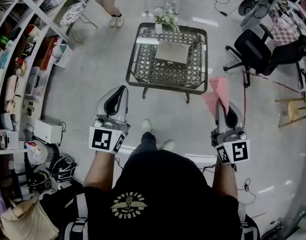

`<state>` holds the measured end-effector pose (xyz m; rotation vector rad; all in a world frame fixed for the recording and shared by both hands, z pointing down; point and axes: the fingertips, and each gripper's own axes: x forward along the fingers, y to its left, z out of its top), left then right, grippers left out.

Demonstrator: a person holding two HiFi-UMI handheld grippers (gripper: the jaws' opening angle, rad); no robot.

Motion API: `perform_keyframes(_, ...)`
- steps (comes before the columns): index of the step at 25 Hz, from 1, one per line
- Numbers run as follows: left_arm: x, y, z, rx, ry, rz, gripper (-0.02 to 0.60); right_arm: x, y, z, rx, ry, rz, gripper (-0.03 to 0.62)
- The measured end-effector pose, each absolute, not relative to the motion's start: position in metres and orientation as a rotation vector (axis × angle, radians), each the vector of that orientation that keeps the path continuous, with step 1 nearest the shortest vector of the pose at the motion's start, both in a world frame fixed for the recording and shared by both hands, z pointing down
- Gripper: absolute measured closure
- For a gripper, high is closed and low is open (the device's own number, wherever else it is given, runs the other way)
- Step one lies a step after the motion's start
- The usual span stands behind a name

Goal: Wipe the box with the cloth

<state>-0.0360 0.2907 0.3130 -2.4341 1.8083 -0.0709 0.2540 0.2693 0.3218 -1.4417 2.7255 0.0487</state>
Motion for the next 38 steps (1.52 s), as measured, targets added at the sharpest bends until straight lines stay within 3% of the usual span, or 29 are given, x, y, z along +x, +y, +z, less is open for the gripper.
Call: perform_keyframes(38,-0.130,0.120,0.340,-2.630,1.673,-0.109,0.581,0.143,0.124,0.326,-1.569,2.730,0.029,0.579)
